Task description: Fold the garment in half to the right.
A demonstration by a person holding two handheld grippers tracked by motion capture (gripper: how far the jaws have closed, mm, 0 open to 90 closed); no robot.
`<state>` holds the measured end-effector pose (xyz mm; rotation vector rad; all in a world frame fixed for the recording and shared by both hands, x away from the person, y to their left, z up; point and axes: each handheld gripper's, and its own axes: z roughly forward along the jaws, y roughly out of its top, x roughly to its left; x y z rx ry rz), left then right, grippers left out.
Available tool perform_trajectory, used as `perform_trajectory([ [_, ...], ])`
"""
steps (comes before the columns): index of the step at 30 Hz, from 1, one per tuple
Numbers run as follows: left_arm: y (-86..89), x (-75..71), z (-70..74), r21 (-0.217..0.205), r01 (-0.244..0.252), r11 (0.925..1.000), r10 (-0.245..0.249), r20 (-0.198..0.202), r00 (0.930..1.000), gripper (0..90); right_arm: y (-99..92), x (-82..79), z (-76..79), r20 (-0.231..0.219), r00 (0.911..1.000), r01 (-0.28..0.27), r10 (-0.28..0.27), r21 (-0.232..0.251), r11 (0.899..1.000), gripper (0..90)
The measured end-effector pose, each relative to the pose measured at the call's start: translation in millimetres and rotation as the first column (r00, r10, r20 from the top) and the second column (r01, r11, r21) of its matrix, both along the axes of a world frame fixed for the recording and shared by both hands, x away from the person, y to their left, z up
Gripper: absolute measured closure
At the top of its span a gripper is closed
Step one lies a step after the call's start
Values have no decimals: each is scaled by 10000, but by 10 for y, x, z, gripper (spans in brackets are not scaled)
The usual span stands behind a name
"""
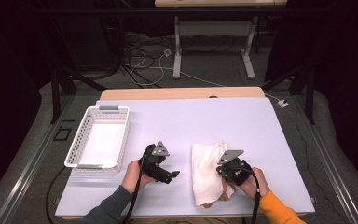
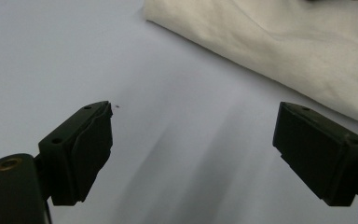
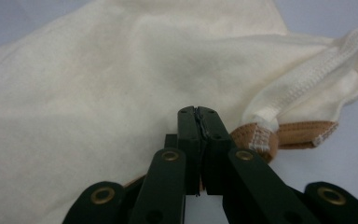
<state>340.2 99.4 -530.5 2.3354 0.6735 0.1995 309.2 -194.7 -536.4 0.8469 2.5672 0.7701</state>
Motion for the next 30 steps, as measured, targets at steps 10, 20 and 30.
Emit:
perform_trajectory([
  [10,-10,-5,-6,20,46,10000,-46,9,10000,116,-134,-55,-48,-434,9988,238,-241,-87,9997,888],
  [20,9,-25,4,35,11,10000,-11,39,10000,112,-214,-88,-58,-664,9974,301,-296,53,9995,875],
  [30,27,-40,28,-18,1,10000,-1,101,9999,107,-311,-119,35,-224,9988,463,-444,898,9949,595],
])
